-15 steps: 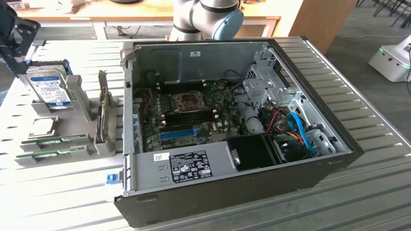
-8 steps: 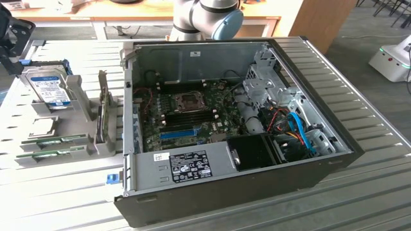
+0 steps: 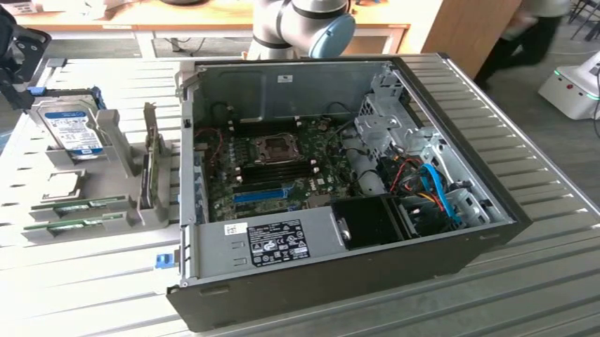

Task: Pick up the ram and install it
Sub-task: 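Reach for the ram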

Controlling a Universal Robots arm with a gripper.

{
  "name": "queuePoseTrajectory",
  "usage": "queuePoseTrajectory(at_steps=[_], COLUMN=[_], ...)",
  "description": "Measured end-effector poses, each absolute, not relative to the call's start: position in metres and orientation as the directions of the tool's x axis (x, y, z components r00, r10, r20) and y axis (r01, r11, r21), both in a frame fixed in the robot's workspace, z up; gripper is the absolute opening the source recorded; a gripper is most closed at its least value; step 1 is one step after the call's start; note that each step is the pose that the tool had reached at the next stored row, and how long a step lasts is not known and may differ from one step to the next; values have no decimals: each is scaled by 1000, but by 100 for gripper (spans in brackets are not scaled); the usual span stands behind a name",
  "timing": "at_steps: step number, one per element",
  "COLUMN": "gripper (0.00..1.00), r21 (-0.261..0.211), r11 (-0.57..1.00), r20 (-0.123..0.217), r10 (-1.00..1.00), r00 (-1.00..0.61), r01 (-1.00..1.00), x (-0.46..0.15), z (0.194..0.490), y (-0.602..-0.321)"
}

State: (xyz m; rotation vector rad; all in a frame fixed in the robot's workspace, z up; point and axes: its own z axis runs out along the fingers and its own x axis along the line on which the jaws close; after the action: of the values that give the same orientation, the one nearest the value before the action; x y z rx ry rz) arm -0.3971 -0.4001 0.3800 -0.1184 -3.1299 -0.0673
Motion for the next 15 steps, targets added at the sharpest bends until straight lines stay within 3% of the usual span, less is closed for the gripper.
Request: queuePoseTrajectory(at_steps=[15], gripper=[10], r21=[43], r11=[996], r20=[10], r10=[75], r00=[-997], r01=[76], x=[-397], z=[380], y=[-417])
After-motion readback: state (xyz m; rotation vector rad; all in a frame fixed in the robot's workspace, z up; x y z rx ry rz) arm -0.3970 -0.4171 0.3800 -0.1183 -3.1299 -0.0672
